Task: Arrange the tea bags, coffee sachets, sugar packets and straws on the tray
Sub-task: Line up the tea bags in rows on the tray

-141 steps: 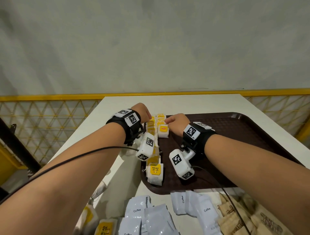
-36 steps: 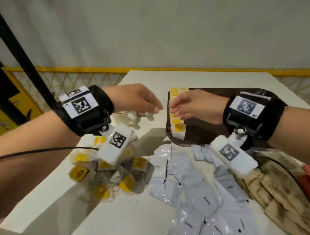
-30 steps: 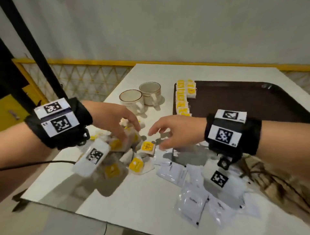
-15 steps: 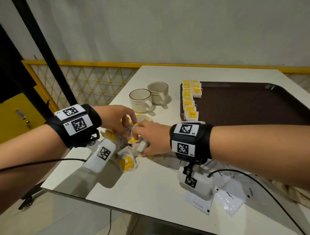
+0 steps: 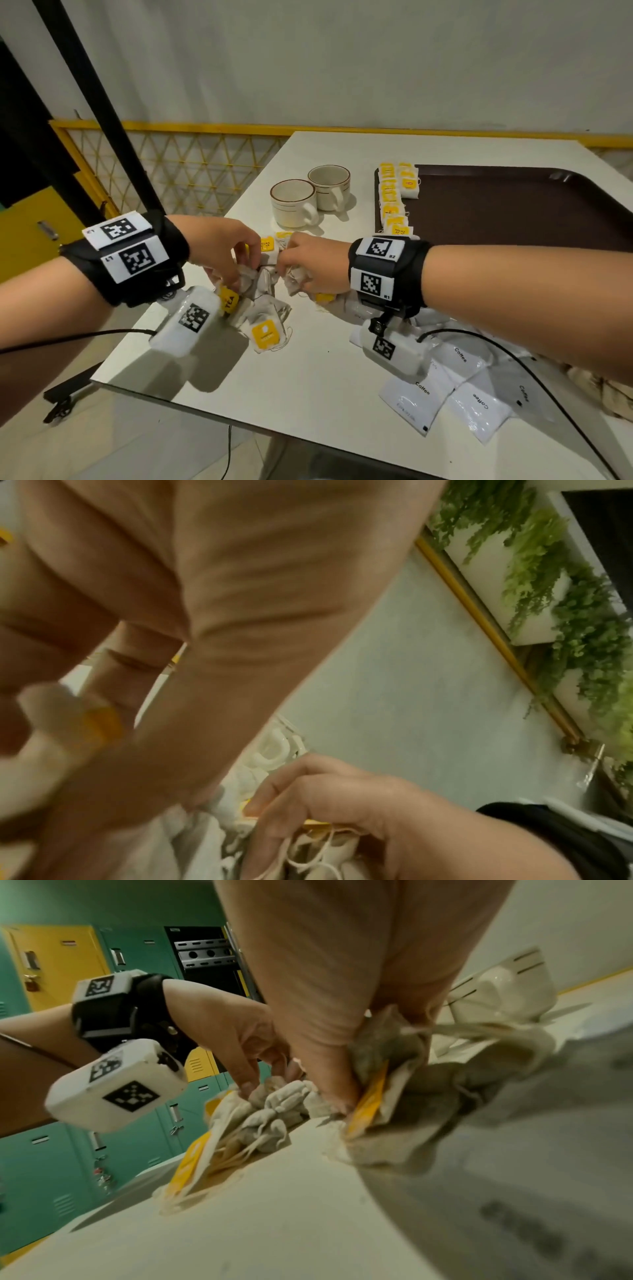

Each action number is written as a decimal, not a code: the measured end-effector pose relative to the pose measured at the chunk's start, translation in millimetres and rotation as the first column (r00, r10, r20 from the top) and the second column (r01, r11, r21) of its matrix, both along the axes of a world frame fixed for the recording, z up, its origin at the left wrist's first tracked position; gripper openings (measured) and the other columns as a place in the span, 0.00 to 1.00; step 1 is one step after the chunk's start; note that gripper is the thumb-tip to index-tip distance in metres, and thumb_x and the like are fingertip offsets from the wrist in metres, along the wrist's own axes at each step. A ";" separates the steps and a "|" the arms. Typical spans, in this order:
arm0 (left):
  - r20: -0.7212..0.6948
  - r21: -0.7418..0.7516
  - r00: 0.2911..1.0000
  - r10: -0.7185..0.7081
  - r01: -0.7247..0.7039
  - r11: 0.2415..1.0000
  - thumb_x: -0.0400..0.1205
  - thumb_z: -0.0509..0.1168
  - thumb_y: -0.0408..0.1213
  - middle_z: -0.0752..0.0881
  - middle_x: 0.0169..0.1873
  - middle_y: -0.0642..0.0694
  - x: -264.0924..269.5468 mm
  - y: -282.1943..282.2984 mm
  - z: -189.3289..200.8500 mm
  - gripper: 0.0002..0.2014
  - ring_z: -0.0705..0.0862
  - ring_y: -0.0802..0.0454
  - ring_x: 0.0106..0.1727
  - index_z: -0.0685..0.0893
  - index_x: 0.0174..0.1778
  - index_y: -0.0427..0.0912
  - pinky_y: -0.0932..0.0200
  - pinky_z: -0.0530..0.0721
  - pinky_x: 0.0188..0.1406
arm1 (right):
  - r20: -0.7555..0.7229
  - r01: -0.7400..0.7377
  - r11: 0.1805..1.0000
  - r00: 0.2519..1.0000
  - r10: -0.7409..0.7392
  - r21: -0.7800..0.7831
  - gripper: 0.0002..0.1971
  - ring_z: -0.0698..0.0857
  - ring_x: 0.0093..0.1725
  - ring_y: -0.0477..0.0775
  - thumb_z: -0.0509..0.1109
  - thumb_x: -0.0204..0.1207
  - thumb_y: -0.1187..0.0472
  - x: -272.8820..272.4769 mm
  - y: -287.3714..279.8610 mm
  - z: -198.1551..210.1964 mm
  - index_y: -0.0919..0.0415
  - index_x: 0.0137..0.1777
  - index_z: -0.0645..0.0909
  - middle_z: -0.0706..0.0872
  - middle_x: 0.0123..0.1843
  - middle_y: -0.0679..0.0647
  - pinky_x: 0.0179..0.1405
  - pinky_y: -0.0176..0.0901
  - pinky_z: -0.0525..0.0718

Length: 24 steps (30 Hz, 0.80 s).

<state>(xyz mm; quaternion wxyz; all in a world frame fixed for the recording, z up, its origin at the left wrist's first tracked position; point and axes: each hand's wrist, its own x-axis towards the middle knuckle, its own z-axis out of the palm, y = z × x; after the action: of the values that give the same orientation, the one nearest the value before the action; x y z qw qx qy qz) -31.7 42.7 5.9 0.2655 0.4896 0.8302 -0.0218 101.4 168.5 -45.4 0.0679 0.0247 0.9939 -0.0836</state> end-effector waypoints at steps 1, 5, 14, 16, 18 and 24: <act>0.018 0.039 1.000 0.017 -0.017 0.999 0.71 0.74 0.23 0.84 0.41 0.50 -0.2 -0.3 2.6 0.14 0.87 0.51 0.32 0.84 0.46 0.46 0.68 0.83 0.29 | -0.013 0.010 1.000 1.000 -0.010 -0.011 0.20 0.78 0.60 0.63 0.66 0.77 0.66 -0.6 1.0 2.0 0.57 0.69 0.75 0.72 0.66 0.62 0.58 0.51 0.78; -0.044 0.205 0.999 0.005 0.004 0.979 0.75 0.69 0.24 0.87 0.38 0.51 1.5 0.2 23.1 0.11 0.89 0.57 0.32 0.86 0.42 0.48 0.72 0.81 0.29 | -0.166 0.082 0.983 0.980 -0.109 -0.162 0.15 0.81 0.54 0.55 0.65 0.78 0.64 4.2 12.3 20.9 0.58 0.65 0.77 0.81 0.60 0.57 0.48 0.43 0.80; 0.444 0.697 0.889 -0.109 -0.267 0.666 0.77 0.68 0.20 0.85 0.34 0.39 32.3 34.2 51.9 0.07 0.84 0.54 0.30 0.83 0.41 0.37 0.62 0.86 0.41 | -0.045 -0.049 0.012 0.788 -0.614 -0.999 0.04 0.85 0.35 0.48 0.65 0.80 0.69 45.4 60.3 54.9 0.60 0.50 0.78 0.84 0.41 0.56 0.32 0.39 0.85; 0.554 0.743 0.807 -0.205 -0.368 0.560 0.77 0.66 0.19 0.83 0.31 0.43 52.8 58.4 46.1 0.09 0.82 0.55 0.28 0.82 0.40 0.37 0.64 0.86 0.37 | 0.062 -0.185 -0.298 0.750 -0.659 -0.936 0.06 0.87 0.33 0.50 0.59 0.83 0.69 55.7 72.1 56.5 0.63 0.47 0.78 0.86 0.38 0.58 0.33 0.41 0.88; 0.640 0.745 0.708 -0.300 -0.474 0.470 0.78 0.65 0.18 0.84 0.28 0.47 73.4 84.7 41.3 0.09 0.82 0.55 0.28 0.81 0.40 0.36 0.65 0.85 0.34 | 0.170 -0.311 -0.486 0.675 -0.718 -0.817 0.06 0.87 0.36 0.55 0.59 0.82 0.68 67.3 82.4 54.9 0.64 0.48 0.78 0.87 0.38 0.61 0.32 0.43 0.88; 0.807 0.545 0.320 -0.496 -0.727 0.418 0.81 0.61 0.21 0.81 0.34 0.44 134.4 146.6 16.1 0.07 0.83 0.56 0.30 0.80 0.43 0.36 0.67 0.84 0.34 | 0.241 -0.443 -0.600 0.634 -0.735 -0.666 0.09 0.82 0.44 0.60 0.65 0.71 0.60 109.6 94.0 36.0 0.65 0.45 0.82 0.85 0.41 0.62 0.59 0.51 0.77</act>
<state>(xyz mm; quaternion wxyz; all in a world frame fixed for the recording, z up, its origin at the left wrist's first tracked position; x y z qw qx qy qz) 102.7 189.3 22.0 0.3827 0.3764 0.4153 0.7345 211.0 262.5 -9.4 -0.3221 0.1735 0.2296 -0.9019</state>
